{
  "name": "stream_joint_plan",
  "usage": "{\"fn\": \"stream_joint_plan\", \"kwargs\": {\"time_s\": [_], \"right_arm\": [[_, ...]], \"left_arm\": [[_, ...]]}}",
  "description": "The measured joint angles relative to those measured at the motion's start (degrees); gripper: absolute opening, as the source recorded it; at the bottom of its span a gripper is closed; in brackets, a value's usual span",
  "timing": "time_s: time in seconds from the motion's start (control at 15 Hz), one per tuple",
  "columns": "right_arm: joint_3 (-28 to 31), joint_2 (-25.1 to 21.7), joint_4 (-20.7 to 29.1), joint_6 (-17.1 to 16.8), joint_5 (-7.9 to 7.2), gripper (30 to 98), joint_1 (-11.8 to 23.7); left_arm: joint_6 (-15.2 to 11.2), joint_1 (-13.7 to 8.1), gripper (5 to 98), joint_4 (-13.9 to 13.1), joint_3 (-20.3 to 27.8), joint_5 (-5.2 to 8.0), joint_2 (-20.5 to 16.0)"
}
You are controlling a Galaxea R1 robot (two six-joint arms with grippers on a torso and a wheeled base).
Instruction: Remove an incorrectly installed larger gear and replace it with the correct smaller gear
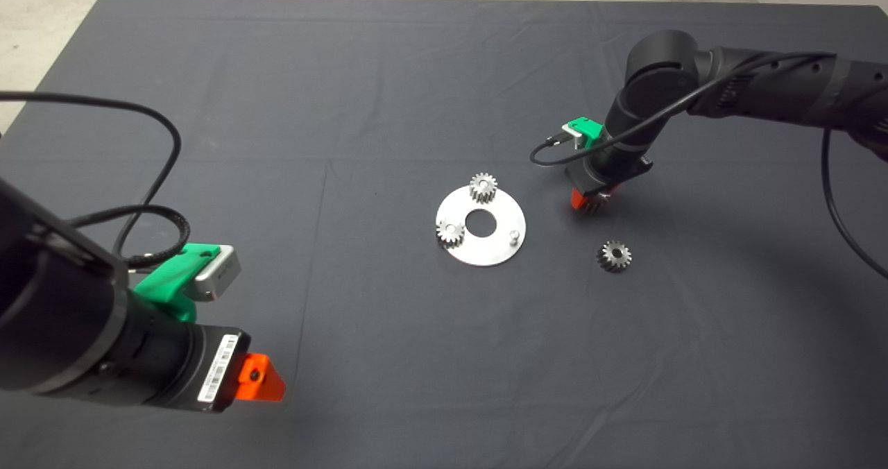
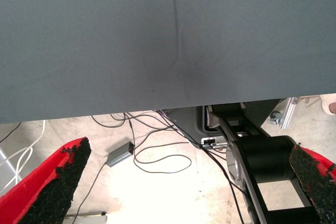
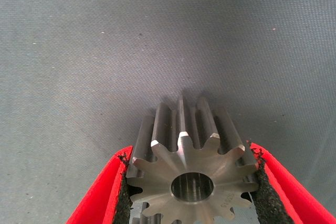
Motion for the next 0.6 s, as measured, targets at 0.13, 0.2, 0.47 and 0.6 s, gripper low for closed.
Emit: {"fn": "stream_joint_plan", "kwargs": {"time_s": [0.13, 0.2, 0.47, 0.6], "right_arm": [[0.0, -0.2, 0.0, 0.0, 0.04, 49.4, 0.0], [-0.1, -0.3, 0.0, 0.0, 0.0, 49.4, 0.0], [-0.1, -0.5, 0.0, 0.0, 0.0, 49.5, -0.5], [-0.1, -0.5, 0.0, 0.0, 0.04, 49.5, -0.9]], "left_arm": [[0.0, 0.0, 97.9, 0.0, 0.0, 0.0, 0.0], [0.0, 0.0, 97.9, 0.0, 0.0, 0.0, 0.0], [0.0, 0.0, 97.9, 0.0, 0.0, 0.0, 0.0], [0.0, 0.0, 97.9, 0.0, 0.0, 0.0, 0.0]]}}
